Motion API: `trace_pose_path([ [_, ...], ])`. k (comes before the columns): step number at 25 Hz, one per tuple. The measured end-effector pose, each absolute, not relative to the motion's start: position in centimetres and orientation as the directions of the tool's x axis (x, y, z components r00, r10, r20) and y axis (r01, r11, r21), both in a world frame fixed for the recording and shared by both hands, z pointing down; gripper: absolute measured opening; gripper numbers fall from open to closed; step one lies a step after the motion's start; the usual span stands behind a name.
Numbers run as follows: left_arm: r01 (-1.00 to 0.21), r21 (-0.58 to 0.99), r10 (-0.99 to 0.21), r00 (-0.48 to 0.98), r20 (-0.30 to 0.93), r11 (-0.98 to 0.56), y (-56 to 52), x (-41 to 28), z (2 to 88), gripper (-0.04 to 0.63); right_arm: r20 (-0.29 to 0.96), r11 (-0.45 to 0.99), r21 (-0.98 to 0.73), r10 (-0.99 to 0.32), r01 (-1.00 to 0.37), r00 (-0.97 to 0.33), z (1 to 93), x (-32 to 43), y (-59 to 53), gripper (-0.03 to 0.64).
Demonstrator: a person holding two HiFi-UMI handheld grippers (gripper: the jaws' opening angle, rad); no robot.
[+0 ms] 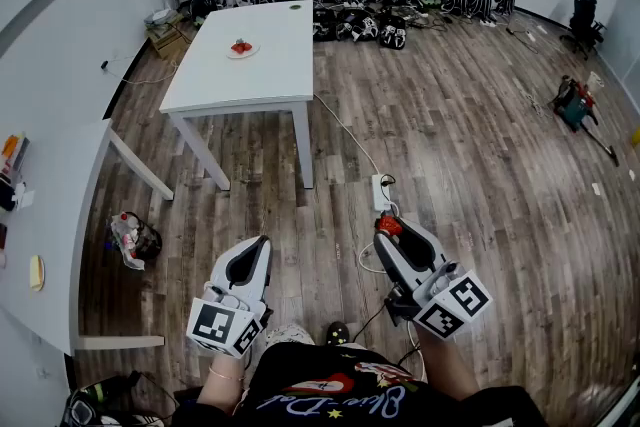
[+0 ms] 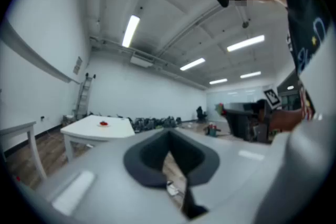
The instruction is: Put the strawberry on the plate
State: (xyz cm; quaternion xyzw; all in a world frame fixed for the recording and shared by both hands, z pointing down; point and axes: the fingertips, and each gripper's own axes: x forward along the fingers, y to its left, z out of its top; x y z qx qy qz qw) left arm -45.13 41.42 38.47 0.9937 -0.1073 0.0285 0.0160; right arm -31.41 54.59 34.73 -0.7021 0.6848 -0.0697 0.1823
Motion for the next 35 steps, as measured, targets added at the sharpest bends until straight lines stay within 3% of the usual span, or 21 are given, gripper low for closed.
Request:
trace_pose_path([
  [8,-0.225,0.037,-0.222,0.972,0.079,-0.974,36.0,-36.5,40.1,-0.005,-0.154,-0.022,-0.363,-0.985,-0.931,0.084,35.7,-21.7,50.1,0.151],
  [16,-0.205,0.038,-0.205,0.979,0.010,-0.978,24.6,-21.2,39.2,-0.005,-0.153,-0.030,-0.301,-0.985,-0.953,0.080,33.2,-7.3,38.7,0.151],
  [23,-0.220,0.054,-0.221,0.975,-0.023,-0.974,15.0,-11.8,37.8,-0.005,-0.166,0.055,-0.267,-0.986,-0.962,-0.010,31.4,1.0,27.0,0.152],
  [27,-0.284,0.121,-0.288,0.957,-0.017,-0.951,10.2,-8.7,38.4,-0.005,-0.144,0.127,-0.272,-0.985,-0.954,-0.090,32.2,4.7,20.7,0.152],
  [35,-0.515,0.065,-0.512,0.857,0.053,-0.855,-1.8,1.3,39.7,-0.005,-0.156,0.313,-0.296,-0.948,-0.902,-0.278,32.4,18.3,5.8,0.152],
])
